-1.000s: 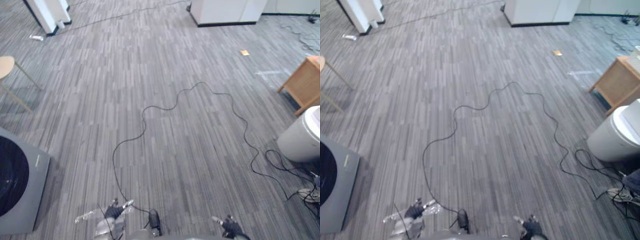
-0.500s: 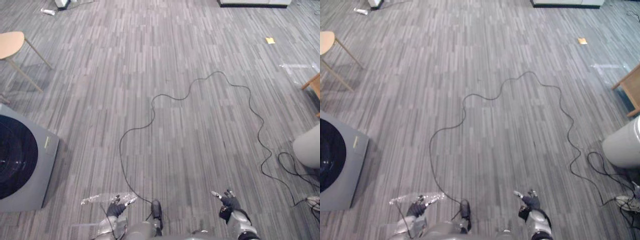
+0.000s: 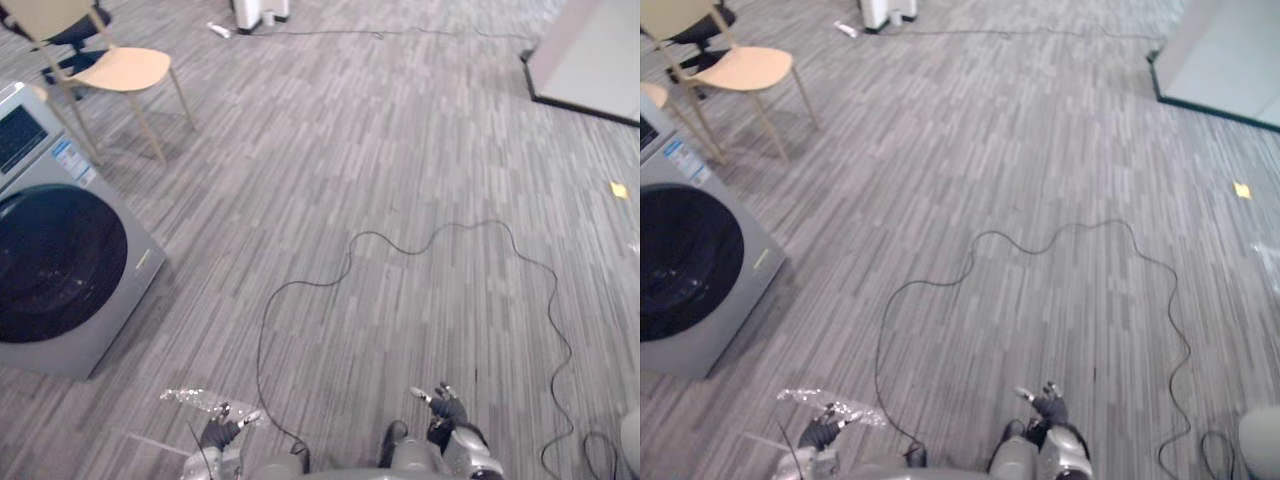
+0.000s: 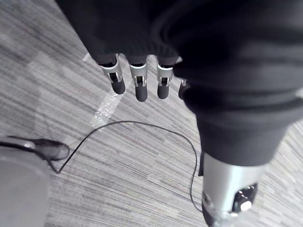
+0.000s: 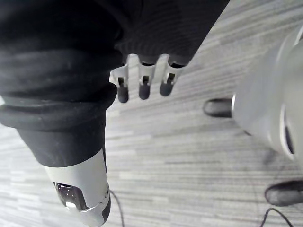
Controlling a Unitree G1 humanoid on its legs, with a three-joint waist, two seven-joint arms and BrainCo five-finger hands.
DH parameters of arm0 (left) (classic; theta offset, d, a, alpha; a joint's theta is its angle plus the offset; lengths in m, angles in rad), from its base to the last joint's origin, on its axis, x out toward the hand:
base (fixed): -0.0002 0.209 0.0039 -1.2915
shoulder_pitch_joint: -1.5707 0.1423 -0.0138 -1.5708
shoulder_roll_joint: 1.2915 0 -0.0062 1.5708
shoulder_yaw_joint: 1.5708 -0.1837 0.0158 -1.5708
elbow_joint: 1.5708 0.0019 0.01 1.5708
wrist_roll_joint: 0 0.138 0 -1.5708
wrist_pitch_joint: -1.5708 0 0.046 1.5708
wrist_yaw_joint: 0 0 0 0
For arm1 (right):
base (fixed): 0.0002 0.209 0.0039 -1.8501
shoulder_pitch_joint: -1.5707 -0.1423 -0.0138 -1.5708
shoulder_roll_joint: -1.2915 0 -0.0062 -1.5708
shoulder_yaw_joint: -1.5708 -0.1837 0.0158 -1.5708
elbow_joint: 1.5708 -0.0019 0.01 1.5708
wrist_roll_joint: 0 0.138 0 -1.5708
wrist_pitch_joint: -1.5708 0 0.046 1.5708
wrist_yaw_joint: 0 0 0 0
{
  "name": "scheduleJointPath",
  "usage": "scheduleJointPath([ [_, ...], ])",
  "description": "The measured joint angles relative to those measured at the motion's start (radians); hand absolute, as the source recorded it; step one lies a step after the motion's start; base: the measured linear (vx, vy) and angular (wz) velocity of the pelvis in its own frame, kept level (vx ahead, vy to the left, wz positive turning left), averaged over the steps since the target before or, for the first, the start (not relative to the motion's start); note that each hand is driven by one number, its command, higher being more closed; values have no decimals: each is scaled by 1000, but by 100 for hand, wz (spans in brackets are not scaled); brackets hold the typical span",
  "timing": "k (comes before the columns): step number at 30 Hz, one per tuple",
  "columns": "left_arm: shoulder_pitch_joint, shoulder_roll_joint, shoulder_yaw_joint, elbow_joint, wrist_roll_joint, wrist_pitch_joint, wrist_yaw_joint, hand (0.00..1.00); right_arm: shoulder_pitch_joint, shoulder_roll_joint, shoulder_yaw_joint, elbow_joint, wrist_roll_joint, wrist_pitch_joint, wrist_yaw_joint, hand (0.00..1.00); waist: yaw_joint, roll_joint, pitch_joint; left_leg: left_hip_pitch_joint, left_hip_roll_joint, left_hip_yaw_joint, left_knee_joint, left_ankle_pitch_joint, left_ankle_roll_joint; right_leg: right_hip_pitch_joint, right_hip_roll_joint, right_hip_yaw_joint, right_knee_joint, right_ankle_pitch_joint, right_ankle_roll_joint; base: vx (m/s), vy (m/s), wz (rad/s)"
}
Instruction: Organize washtable
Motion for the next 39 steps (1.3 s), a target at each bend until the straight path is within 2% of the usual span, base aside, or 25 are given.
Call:
scheduleJointPath([
  [1,-8,-20,33,17,-4,0,3,0,-2,-15,15,15,-1,3,0,0,29,6,-12,2,28,1,5,-5,2,24,22,-20,-31,-17,-20,116,-237,23],
  [3,-2,-41,36,23,-4,-2,1,0,-7,-31,26,6,-1,-3,0,0,37,41,-24,-9,60,0,7,-9,-5,49,69,-31,-109,3,-35,113,-208,-5],
  [4,-7,-64,47,36,-4,-9,1,0,-14,-55,30,7,-1,-2,0,0,43,71,-26,-15,84,-3,5,-9,-7,72,103,-51,-165,22,-48,142,-252,6],
  [6,-6,-80,53,48,-4,-9,2,0,-12,-77,29,7,-1,-2,-2,0,42,91,-37,-21,104,-4,0,-6,-22,81,129,-61,-194,27,-55,97,-173,6],
  [8,-8,-85,53,57,-4,-10,1,0,-7,-90,29,7,1,-2,-4,0,39,96,-40,-16,120,-5,-7,-6,-42,97,149,-71,-220,33,-64,65,-108,5],
  [10,-10,-84,53,57,-4,-10,2,0,-3,-91,27,7,1,-2,-5,0,35,99,-46,-10,131,-3,-11,-6,-45,110,164,-73,-242,38,-70,35,-76,0],
  [11,-22,-83,53,62,-4,-10,2,0,3,-88,27,7,1,-3,-3,0,30,85,-47,-12,135,-2,-11,-6,-49,118,174,-74,-264,47,-72,18,-34,0],
  [14,-26,-83,51,66,-3,-9,2,0,10,-79,26,7,3,-3,-4,0,14,67,-53,-6,142,9,-11,-12,-60,131,187,-66,-292,60,-76,26,-19,-9],
  [15,-30,-83,50,66,-3,-9,2,0,12,-73,25,7,5,-4,-4,0,14,64,-54,-6,150,19,4,-24,-79,135,194,-58,-292,59,-77,27,13,-26],
  [17,-42,-78,51,66,-3,-8,3,0,29,-62,26,9,5,-4,-2,0,17,58,-53,-32,163,42,91,-62,-117,143,202,-46,-292,43,-83,8,-6,-16],
  [18,-52,-65,50,64,-3,-8,3,0,33,-46,27,13,5,-4,-2,0,17,44,-48,-96,175,69,248,-79,-127,156,203,-42,-293,25,-87,-14,-41,-7],
  [19,-53,-63,48,61,-3,-8,3,0,34,-45,30,18,5,-3,-1,0,18,40,-43,-125,186,84,328,-81,-124,166,205,-36,-292,21,-89,-23,-62,-20],
  [20,-51,-65,48,53,-4,-8,3,0,37,-53,36,19,5,-3,-2,0,21,47,-33,-184,217,116,496,-79,-121,185,216,-16,-290,12,-98,-7,-44,-30],
  [21,-51,-70,49,50,-7,-8,2,0,36,-60,35,18,5,-4,-2,0,22,58,-26,-218,233,121,572,-79,-120,193,223,-4,-285,5,-102,-10,7,-46],
  [22,-51,-80,40,51,-7,-7,2,0,35,-79,33,17,5,-3,-3,0,24,75,-18,-264,244,119,631,-103,-98,198,227,20,-273,-13,-99,13,67,-39],
  [24,-60,-86,19,43,-7,-7,1,0,30,-100,24,17,5,-2,-5,0,25,89,-11,-317,230,143,580,-107,-89,192,216,55,-271,-17,-94,28,135,-48],
  [26,-68,-89,13,29,-6,-6,0,0,29,-113,24,14,7,-2,-6,0,38,95,-8,-353,201,143,421,-98,-91,177,199,81,-274,-26,-81,18,176,-70],
  [27,-67,-91,13,13,-6,-4,1,0,28,-117,26,13,11,-1,-8,0,65,103,-10,-332,178,146,320,-8,-69,172,195,117,-299,-58,-64,30,149,-75],
  [28,-63,-98,13,14,-6,-4,1,0,27,-116,27,12,12,-1,-9,0,75,107,-12,-332,179,150,304,-5,-65,175,206,117,-286,-54,-61,114,153,-76],
  [29,-75,-93,9,11,-6,-5,1,0,18,-104,40,10,13,0,-10,0,75,114,-4,-327,187,154,302,-6,-65,147,212,111,-171,-79,-69,230,134,-14],
  [31,-92,-67,-6,4,-7,-4,1,0,12,-88,58,13,14,0,-14,0,82,86,2,-343,176,182,369,7,-33,198,206,118,-187,-97,-70,261,106,-14],
  [32,-95,-66,-9,-2,-7,-2,1,0,-6,-88,78,17,13,0,-15,0,89,85,8,-350,175,192,413,-8,-23,221,202,123,-221,-90,-54,184,75,-29],
  [36,-105,-62,-9,-6,-6,2,-2,0,-36,-66,105,15,9,-2,-14,0,100,65,0,-280,145,228,342,-11,-2,223,175,144,-200,-59,-35,153,106,-25],
  [38,-107,-62,-11,-5,-5,9,-9,0,-40,-48,106,15,10,-2,-10,0,99,62,-2,-253,153,237,301,-23,16,162,170,144,-85,-61,-31,71,119,-23],
  [39,-105,-60,-22,-5,-5,13,-14,0,-38,-43,106,17,10,-2,-7,0,98,60,-4,-244,159,240,282,-35,31,124,168,139,4,-80,-12,43,98,-10],
])
